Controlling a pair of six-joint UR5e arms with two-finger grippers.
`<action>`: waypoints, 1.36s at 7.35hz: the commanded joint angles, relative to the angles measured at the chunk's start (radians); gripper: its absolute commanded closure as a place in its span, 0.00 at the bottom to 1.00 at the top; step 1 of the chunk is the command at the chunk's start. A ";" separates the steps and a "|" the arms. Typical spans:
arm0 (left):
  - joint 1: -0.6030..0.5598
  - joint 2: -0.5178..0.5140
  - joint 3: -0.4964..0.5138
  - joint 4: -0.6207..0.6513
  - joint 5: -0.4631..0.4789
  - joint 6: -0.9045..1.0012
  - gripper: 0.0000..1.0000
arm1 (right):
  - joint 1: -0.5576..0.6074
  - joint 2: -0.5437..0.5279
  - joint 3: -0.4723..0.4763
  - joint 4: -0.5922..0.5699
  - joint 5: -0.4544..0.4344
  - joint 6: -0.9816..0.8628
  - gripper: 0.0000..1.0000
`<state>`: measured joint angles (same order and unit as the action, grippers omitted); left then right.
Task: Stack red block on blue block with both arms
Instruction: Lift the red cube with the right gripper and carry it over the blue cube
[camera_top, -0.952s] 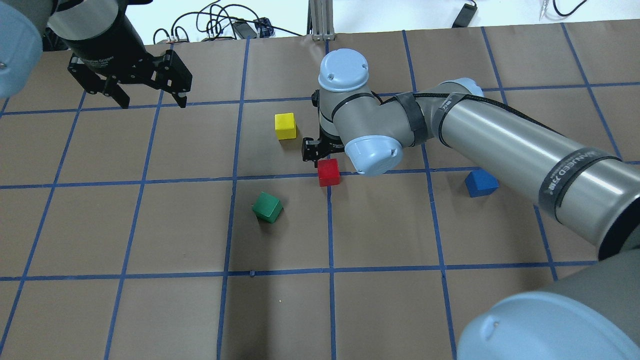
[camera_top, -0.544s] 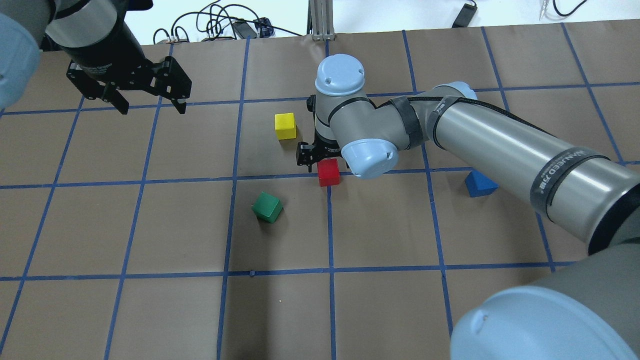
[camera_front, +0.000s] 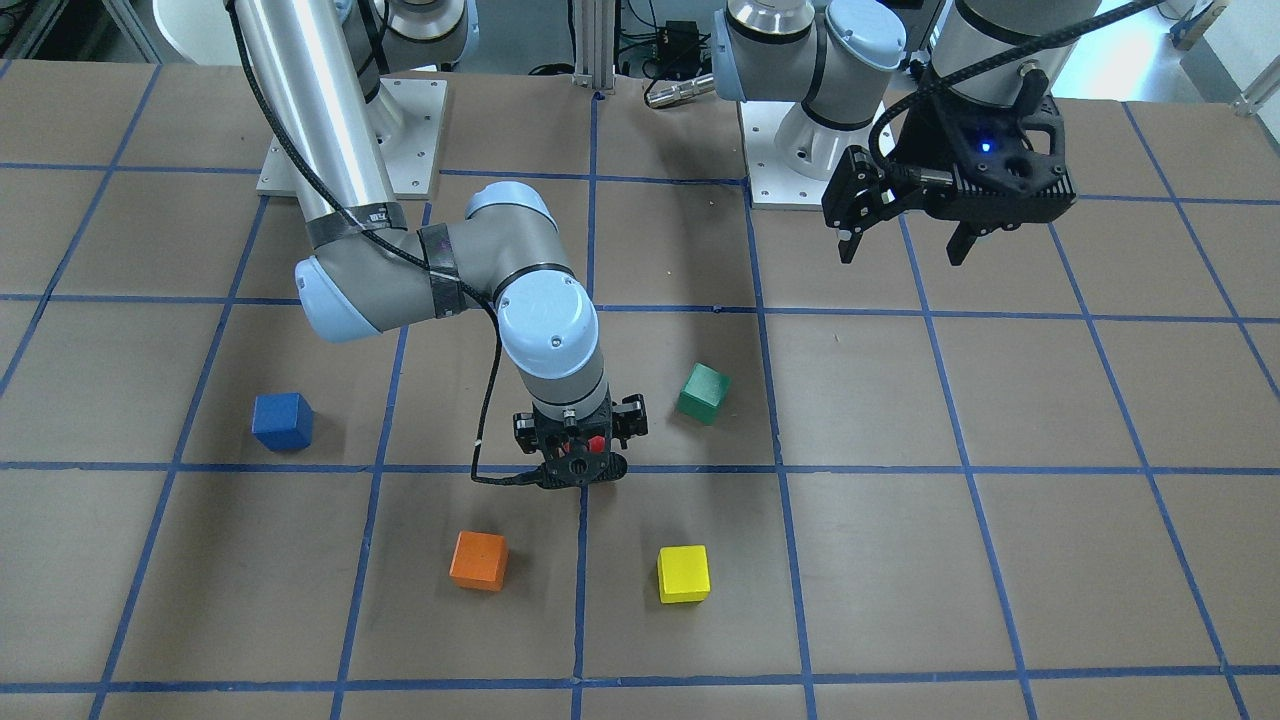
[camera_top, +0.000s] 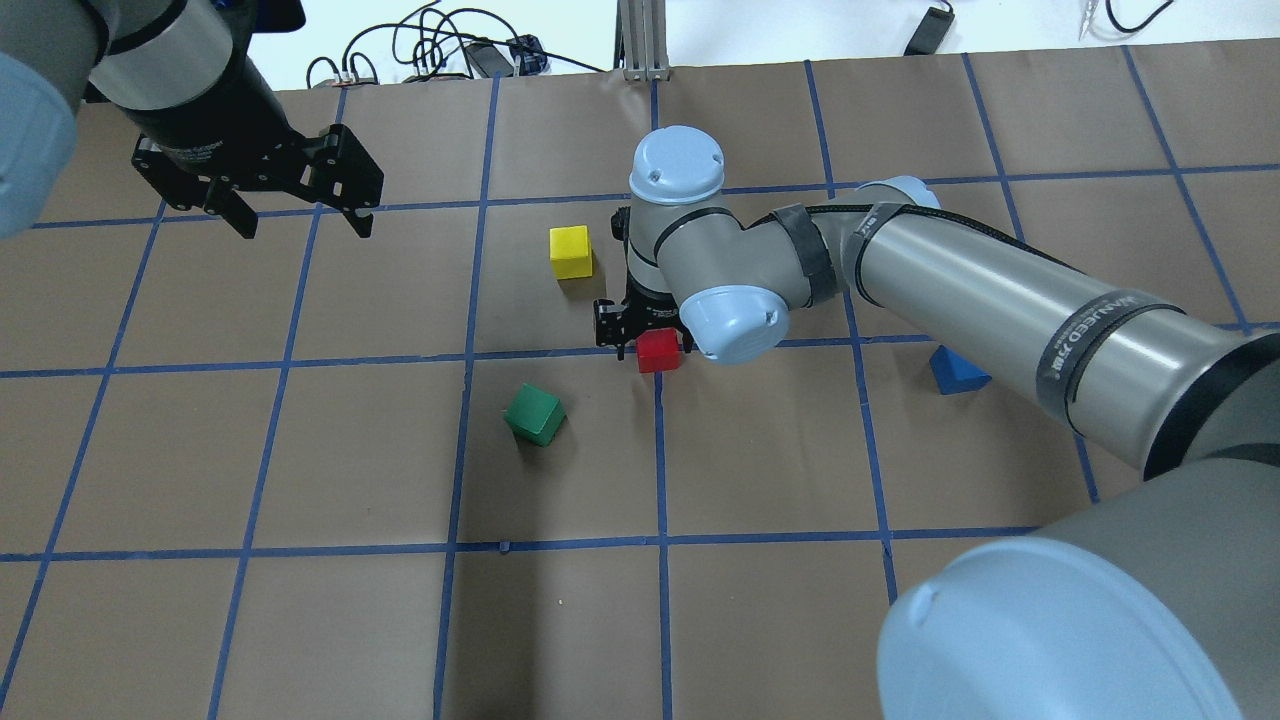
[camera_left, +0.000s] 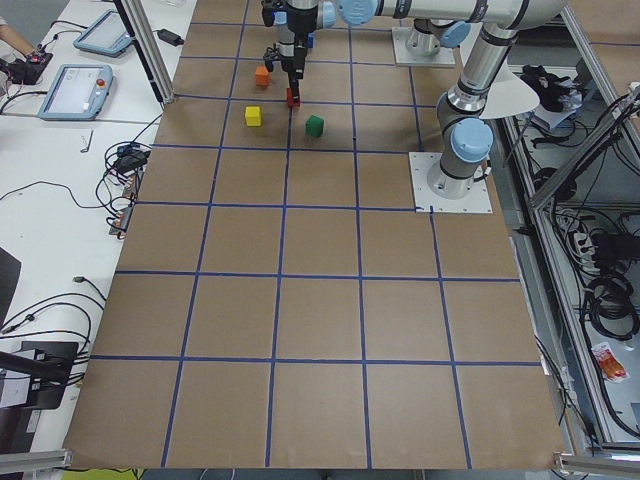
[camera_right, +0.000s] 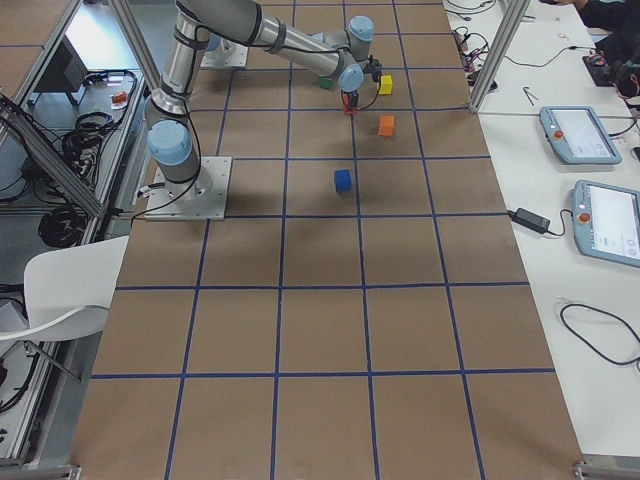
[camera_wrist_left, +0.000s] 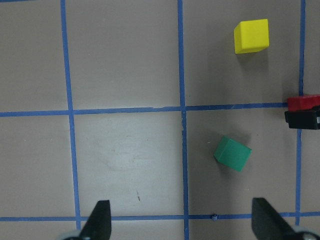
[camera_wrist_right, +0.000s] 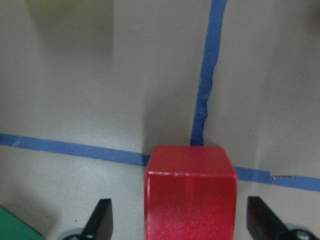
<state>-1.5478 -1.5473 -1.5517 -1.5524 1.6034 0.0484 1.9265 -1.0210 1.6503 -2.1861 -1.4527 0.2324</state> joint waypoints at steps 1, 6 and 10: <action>0.000 0.001 -0.001 0.000 0.000 0.002 0.00 | -0.001 0.002 -0.001 0.005 -0.003 0.007 0.93; 0.000 0.003 0.002 -0.011 0.003 -0.010 0.00 | -0.128 -0.134 -0.073 0.206 -0.038 0.001 1.00; 0.000 0.004 -0.001 -0.009 0.006 -0.010 0.00 | -0.317 -0.261 -0.057 0.351 -0.113 -0.093 1.00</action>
<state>-1.5478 -1.5439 -1.5515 -1.5617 1.6082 0.0383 1.6546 -1.2455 1.5826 -1.8723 -1.5234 0.1621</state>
